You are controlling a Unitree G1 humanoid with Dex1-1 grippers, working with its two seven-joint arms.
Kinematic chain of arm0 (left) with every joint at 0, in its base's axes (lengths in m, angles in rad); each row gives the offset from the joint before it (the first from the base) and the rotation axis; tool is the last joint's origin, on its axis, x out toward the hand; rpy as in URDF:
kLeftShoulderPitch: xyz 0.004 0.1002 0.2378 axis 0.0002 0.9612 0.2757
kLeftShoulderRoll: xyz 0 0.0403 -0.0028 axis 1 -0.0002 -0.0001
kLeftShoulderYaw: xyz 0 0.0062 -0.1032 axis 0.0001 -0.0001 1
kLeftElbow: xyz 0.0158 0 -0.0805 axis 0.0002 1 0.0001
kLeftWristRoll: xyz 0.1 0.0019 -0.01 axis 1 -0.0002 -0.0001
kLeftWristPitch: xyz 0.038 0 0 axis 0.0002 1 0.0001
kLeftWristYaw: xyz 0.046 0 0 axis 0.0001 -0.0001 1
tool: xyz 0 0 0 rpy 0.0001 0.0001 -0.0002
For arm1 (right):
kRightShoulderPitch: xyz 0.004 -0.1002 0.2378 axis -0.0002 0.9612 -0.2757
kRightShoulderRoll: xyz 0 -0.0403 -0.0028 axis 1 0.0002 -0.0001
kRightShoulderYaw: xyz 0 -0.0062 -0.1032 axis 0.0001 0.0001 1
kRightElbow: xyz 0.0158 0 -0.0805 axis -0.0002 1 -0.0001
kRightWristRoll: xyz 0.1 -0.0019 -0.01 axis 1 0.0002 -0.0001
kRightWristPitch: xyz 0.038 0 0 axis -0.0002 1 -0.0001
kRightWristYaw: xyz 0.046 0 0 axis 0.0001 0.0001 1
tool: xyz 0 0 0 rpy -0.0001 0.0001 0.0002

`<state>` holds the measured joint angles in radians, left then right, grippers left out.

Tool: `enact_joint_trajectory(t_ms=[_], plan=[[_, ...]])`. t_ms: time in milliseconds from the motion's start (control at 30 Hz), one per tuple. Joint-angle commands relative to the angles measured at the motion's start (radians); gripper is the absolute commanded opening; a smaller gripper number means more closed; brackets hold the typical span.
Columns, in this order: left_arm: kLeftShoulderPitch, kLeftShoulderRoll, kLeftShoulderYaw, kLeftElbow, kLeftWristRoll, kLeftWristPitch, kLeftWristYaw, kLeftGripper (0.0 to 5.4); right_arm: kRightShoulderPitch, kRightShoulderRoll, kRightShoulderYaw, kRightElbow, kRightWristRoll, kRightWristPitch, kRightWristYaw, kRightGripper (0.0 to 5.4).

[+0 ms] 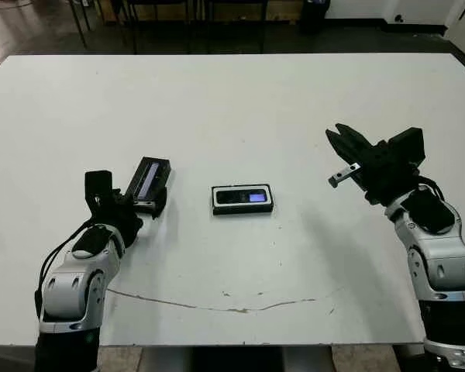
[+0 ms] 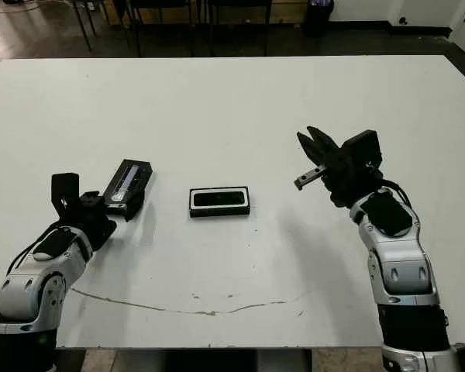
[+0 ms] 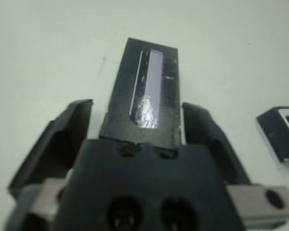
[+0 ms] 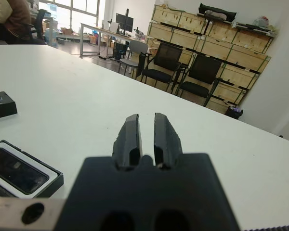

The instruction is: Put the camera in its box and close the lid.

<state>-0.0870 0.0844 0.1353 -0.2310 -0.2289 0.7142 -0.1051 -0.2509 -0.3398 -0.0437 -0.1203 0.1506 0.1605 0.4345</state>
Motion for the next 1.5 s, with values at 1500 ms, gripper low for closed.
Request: enact_joint_trajectory(t_ms=[1500], plan=[[-0.373,0.49,-0.17,0.289,-0.171,-0.282,-0.953,1.28,0.03,-0.012,-0.008,0.0,0.008,0.03,0.003,0.0]])
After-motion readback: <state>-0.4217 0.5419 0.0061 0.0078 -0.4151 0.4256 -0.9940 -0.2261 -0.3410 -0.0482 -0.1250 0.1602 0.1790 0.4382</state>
